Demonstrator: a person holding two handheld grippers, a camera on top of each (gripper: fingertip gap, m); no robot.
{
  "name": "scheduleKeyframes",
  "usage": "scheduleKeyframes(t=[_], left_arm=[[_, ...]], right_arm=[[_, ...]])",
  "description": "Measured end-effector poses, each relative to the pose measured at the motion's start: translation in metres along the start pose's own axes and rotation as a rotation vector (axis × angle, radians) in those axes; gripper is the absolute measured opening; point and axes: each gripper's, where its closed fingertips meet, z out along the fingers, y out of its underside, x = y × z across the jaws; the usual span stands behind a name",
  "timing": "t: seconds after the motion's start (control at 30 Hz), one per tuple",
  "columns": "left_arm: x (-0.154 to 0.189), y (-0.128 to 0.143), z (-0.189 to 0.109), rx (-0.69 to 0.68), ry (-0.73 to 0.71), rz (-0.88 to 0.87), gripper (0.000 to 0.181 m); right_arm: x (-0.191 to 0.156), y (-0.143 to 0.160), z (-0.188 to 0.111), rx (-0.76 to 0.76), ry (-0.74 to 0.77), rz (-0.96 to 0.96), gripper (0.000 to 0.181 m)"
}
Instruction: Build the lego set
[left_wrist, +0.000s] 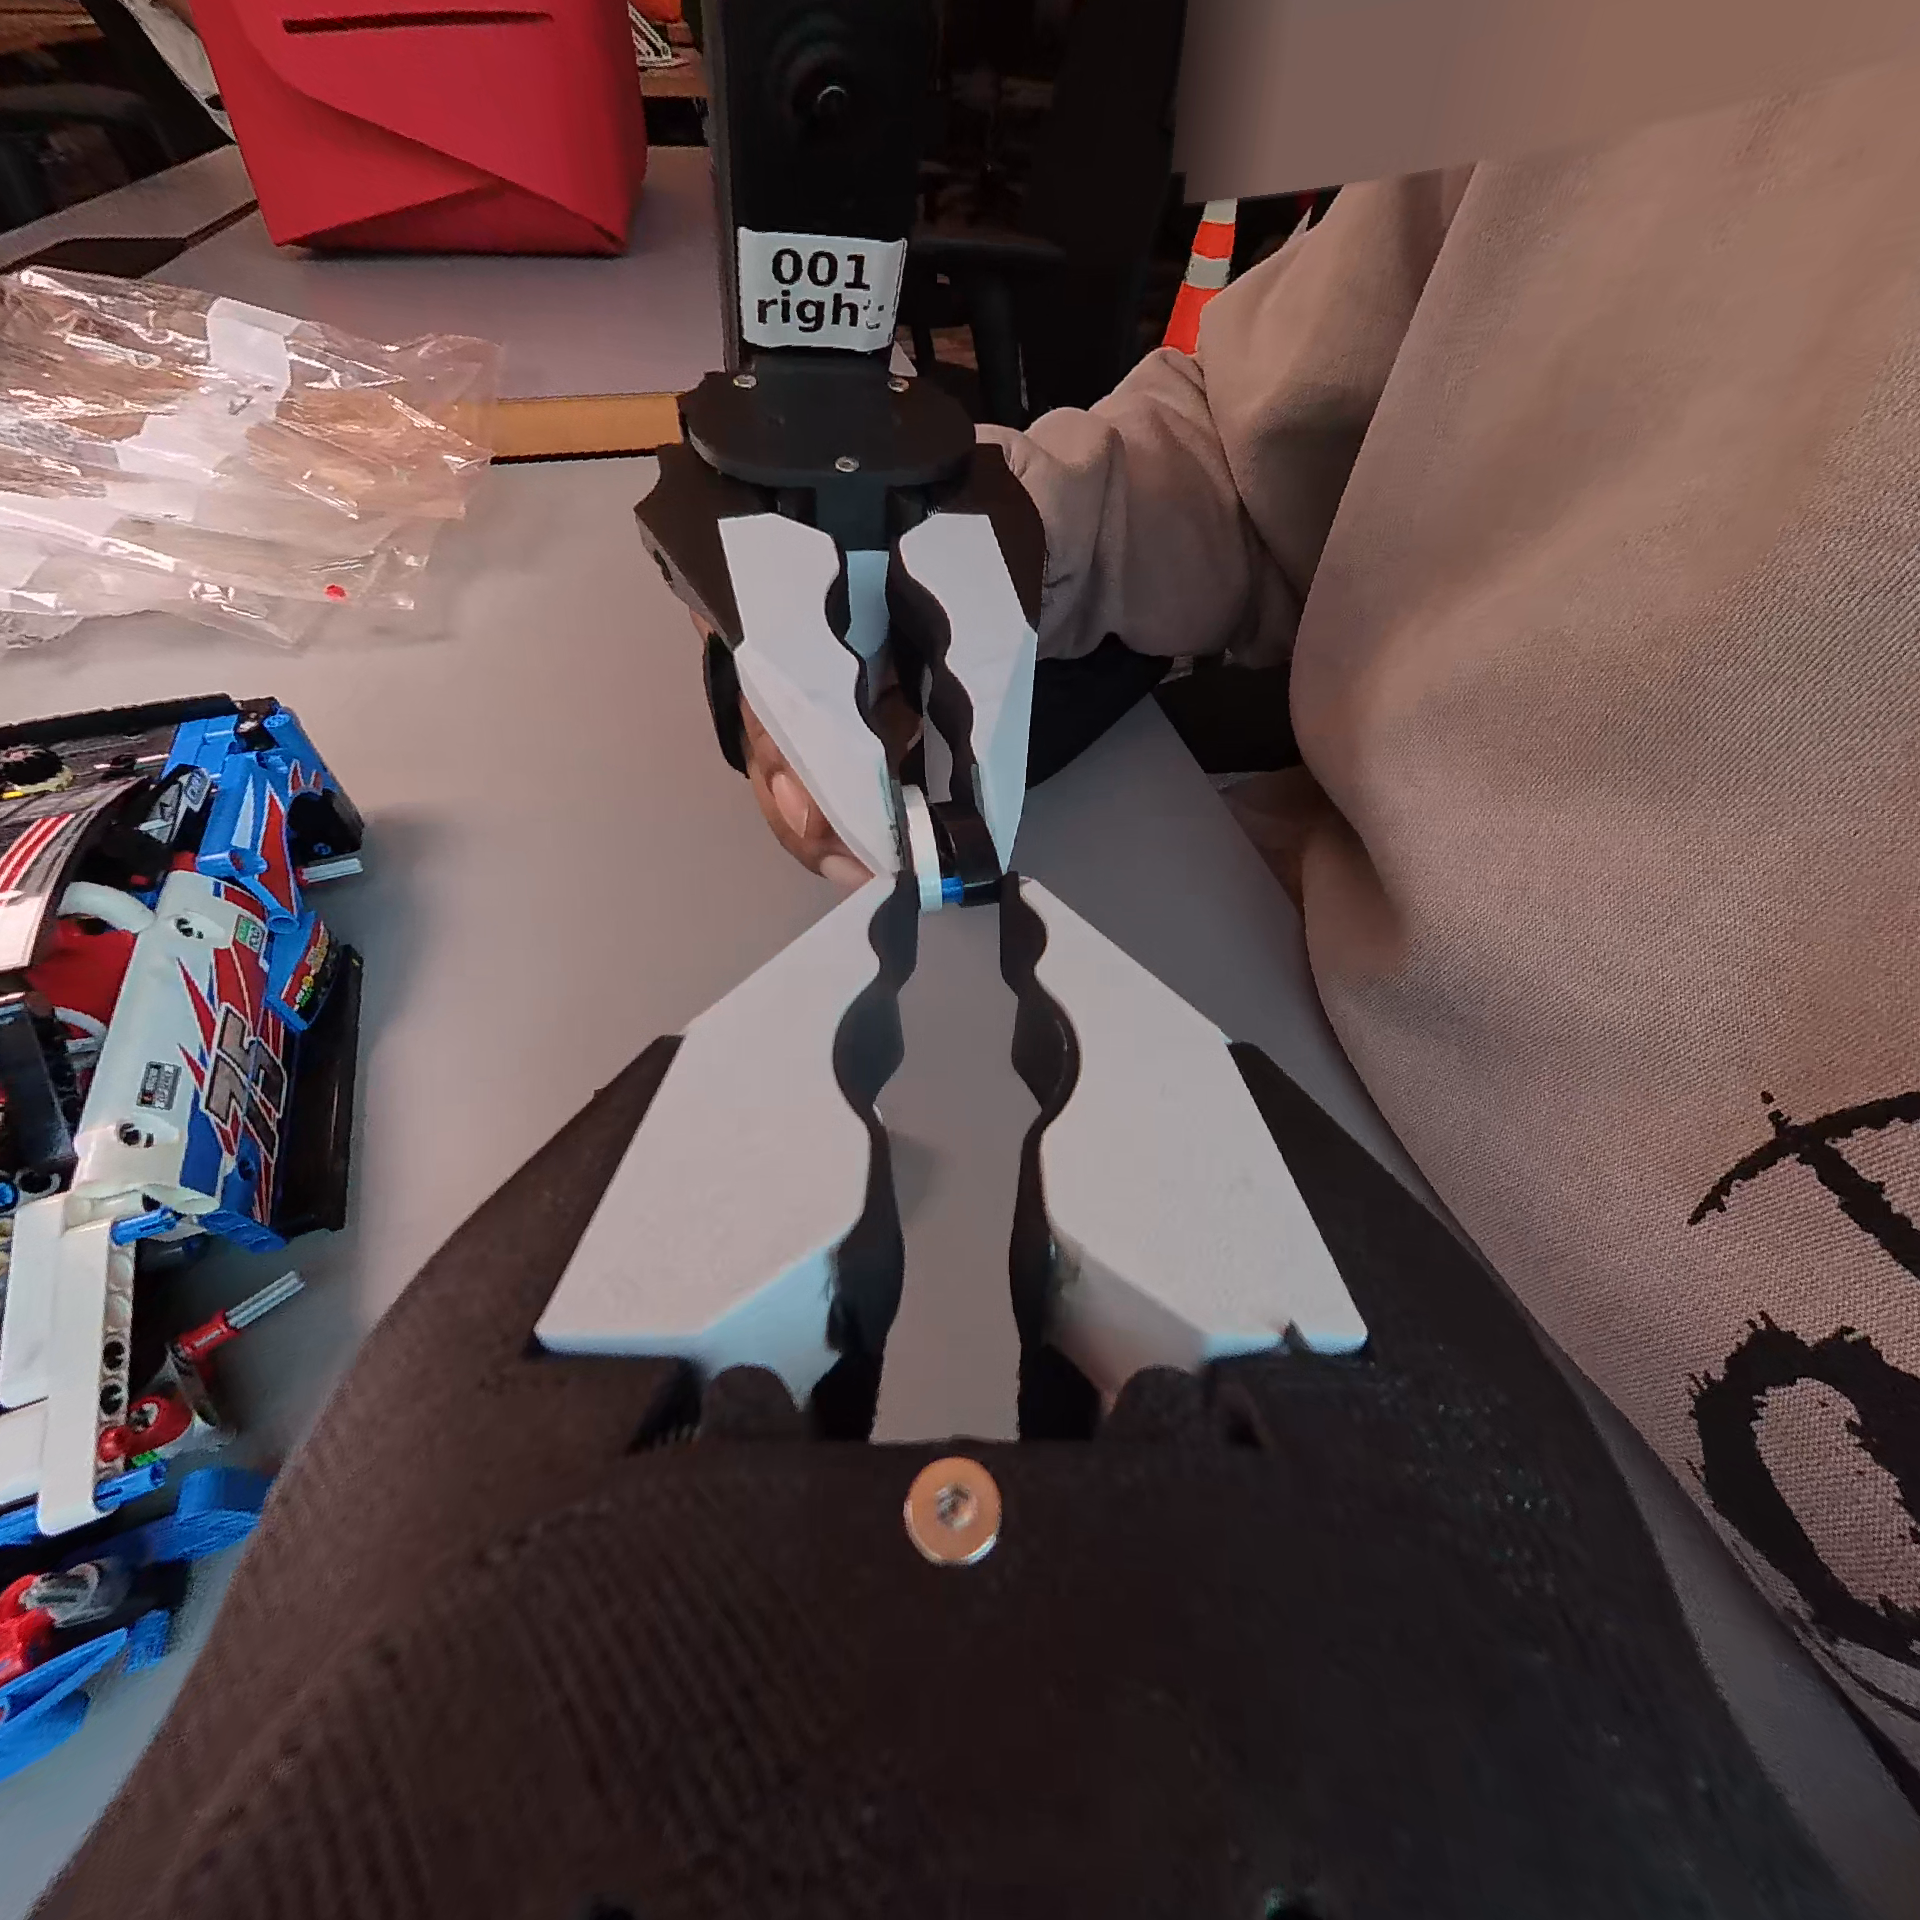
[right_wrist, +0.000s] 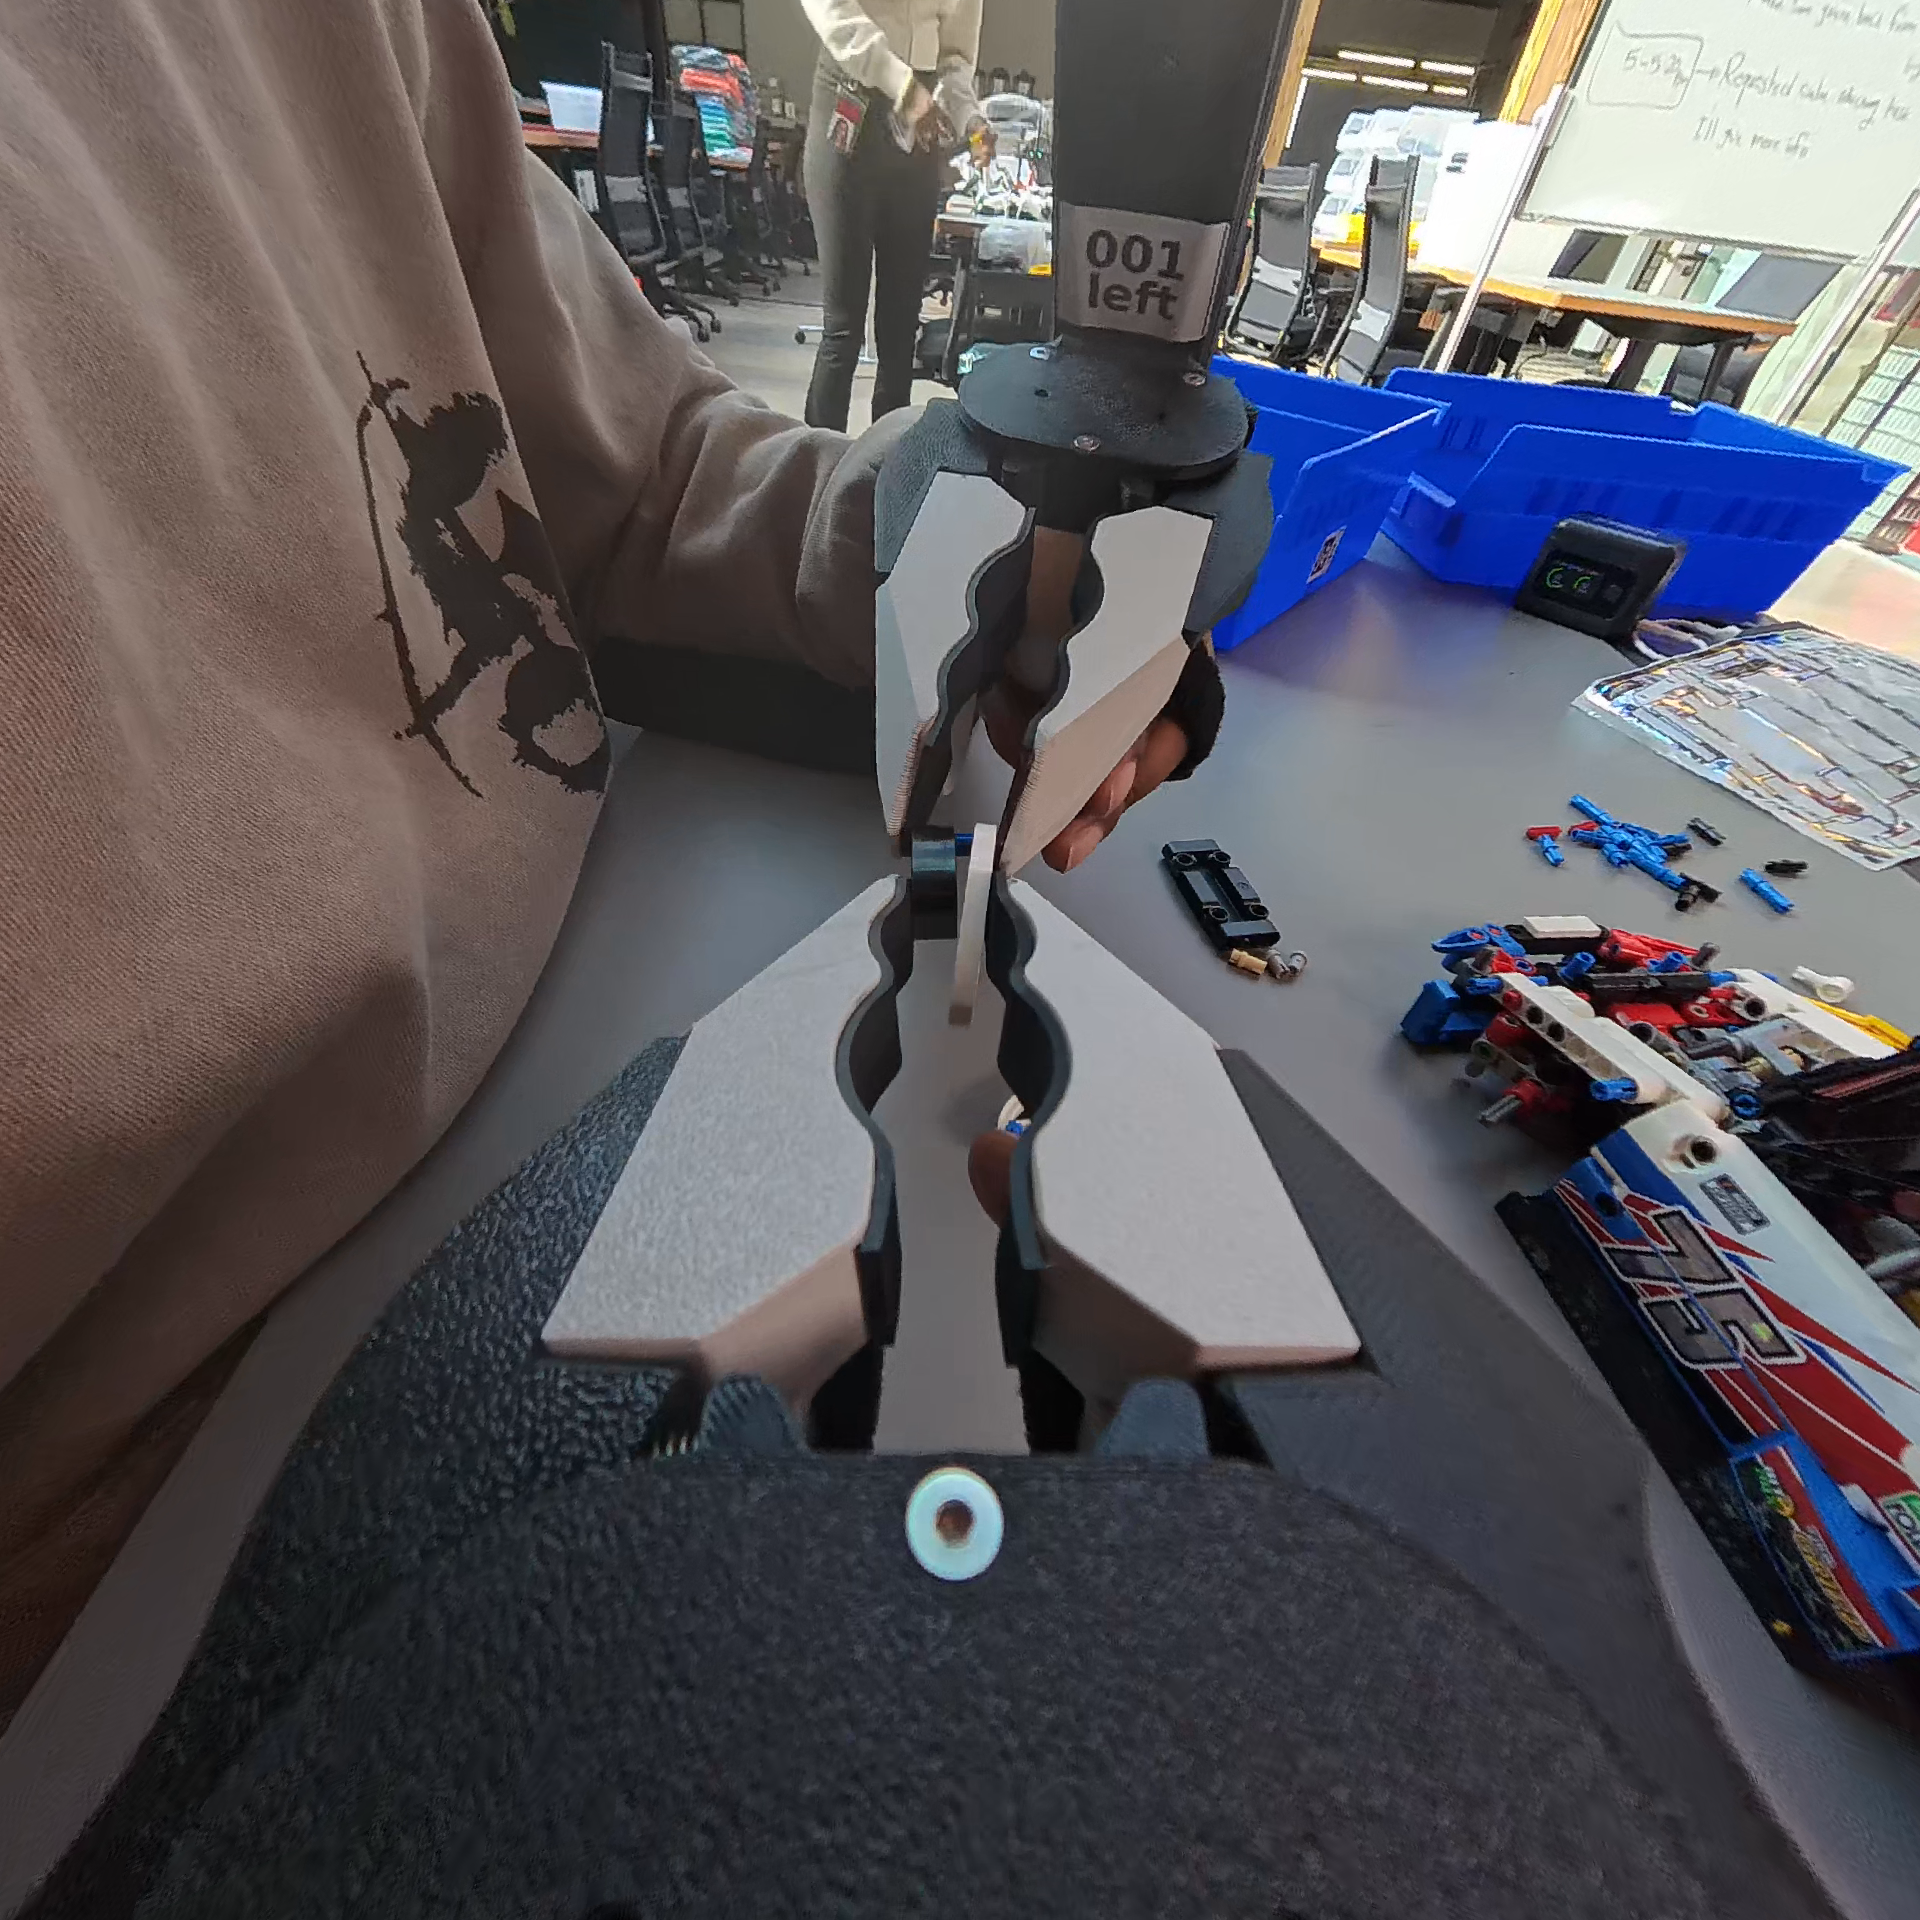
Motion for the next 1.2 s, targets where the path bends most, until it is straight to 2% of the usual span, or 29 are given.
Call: scheduleKeyframes(t=[0.37, 0.63, 0.8, 0.87, 1.2], left_arm=[[0.001, 0.006, 0.006, -0.033, -0.015, 0.059, 0.014], [-0.005, 0.005, 0.004, -0.031, -0.059, 0.075, 0.014], [-0.021, -0.005, -0.002, 0.034, -0.160, 0.066, 0.020], [-0.021, -0.007, -0.003, 0.035, -0.177, 0.092, 0.016], [-0.031, -0.012, -0.002, -0.041, -0.364, 0.284, 0.013]], right_arm=[[-0.002, 0.007, -0.002, -0.078, 0.016, -0.058, 0.011], [0.005, 0.004, 0.000, -0.081, 0.104, -0.129, 0.012], [0.018, -0.004, -0.005, -0.053, 0.195, -0.170, 0.012], [0.020, -0.006, -0.006, -0.050, 0.217, -0.178, 0.012], [0.029, -0.008, -0.012, -0.079, 0.308, -0.248, 0.012]])
